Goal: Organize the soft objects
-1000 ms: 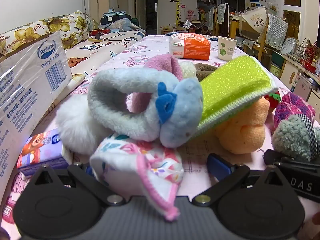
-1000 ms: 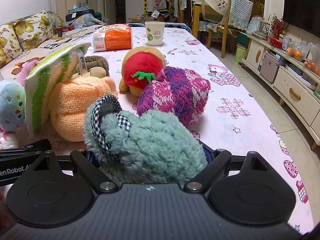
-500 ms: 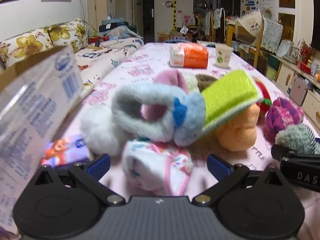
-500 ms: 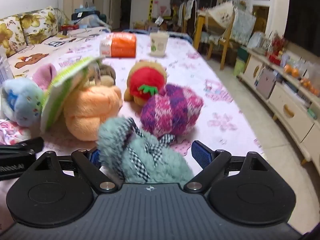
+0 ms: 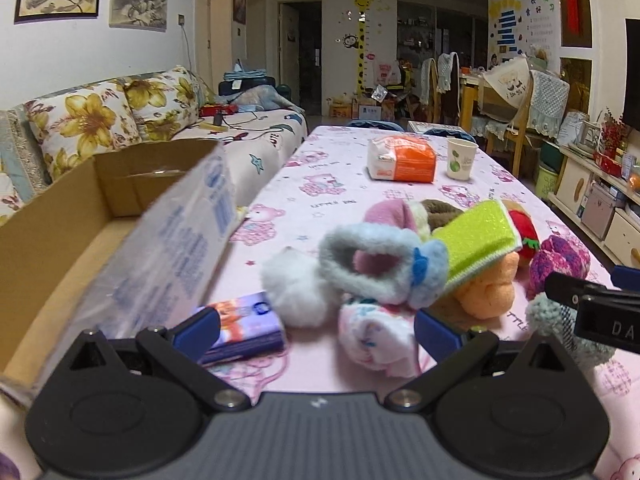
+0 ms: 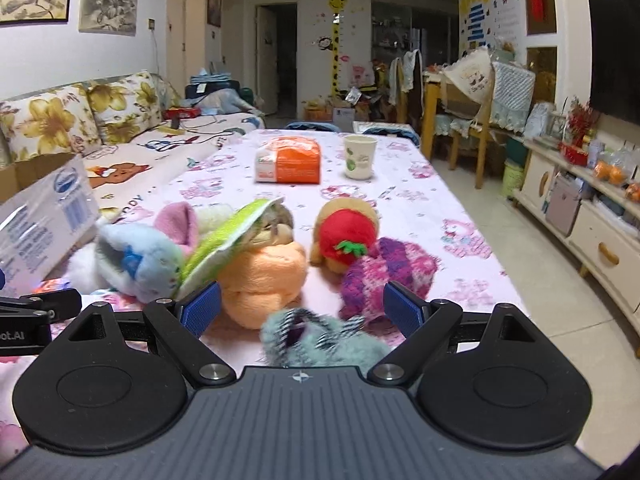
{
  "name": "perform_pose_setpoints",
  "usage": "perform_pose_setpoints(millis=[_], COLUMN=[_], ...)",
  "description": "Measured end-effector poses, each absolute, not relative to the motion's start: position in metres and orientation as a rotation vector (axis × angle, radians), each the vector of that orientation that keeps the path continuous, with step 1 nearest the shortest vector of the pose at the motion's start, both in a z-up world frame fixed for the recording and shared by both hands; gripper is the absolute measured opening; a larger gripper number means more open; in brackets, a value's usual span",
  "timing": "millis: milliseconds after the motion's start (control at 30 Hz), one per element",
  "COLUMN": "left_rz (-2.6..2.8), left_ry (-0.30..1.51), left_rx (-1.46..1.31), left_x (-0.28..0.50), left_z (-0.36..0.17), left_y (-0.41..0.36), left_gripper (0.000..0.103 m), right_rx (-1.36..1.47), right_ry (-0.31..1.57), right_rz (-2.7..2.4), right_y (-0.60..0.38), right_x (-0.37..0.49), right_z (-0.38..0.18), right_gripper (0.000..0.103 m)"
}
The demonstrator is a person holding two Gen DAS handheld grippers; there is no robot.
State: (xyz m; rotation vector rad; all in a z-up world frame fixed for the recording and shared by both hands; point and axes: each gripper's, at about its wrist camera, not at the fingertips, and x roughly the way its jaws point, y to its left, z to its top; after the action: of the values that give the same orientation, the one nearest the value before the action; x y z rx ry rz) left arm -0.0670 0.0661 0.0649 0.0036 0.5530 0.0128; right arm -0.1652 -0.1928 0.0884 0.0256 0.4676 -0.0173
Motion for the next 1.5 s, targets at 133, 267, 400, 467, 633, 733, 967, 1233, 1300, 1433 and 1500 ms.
perform_pose_setpoints(millis=[133,267,400,467,633,733,967,1233,1300,1433,1500], left_rz=[0.024,0.029,0.037,0.043,0.061,0.077,0.120,0.136,0.133,0.127,0.124], left_ry=[0.554,0.543,0.521,0.508,0.483,0.474,0.446,0.415,0.411,0.411,0.410], left_rx=[-0.006,-0.003,0.011,0.018,0.024,0.022,0.011,0.002,-0.003,-0.005,-0.005], left_x=[-0.074,-0.081,-0.093,-0.100,-0.115,-0.122,-0.134,-0.142,-0.143,-0.143,-0.144], left_z=[0.066,0.071,0.080,0.083,0.092,0.096,0.105,0.114,0.115,0.115,0.115], left_y=[0.076,0.084,0.093,0.098,0.113,0.121,0.135,0.140,0.140,0.137,0.136], left_gripper=[0.102,0.102,0.102,0.102,0.102,0.102,0.102,0.102,0.102,0.102,0.102], right_rx=[0.005,0.015,-0.003,0.010,-0.001,-0.003,-0.024,-0.024,-0.024,-0.016,-0.015], right_ry=[0.466,0.470,0.473,0.479,0.476,0.483,0.476,0.457,0.449,0.437,0.430], right_rz=[-0.005,0.024,0.044,0.062,0.095,0.125,0.166,0.164,0.157,0.144,0.136], right_y=[-0.183,-0.176,-0.164,-0.160,-0.147,-0.140,-0.127,-0.127,-0.125,-0.128,-0.129], right_x=[-0.164,-0.172,-0.180,-0.184,-0.196,-0.205,-0.212,-0.217,-0.217,-0.220,-0.221], right_z=[0.086,0.090,0.093,0.096,0.102,0.105,0.113,0.117,0.115,0.115,0.115], right_gripper=[0.103,0.103,0.103,0.103,0.103,0.103,0.103,0.103,0.103,0.103,0.103])
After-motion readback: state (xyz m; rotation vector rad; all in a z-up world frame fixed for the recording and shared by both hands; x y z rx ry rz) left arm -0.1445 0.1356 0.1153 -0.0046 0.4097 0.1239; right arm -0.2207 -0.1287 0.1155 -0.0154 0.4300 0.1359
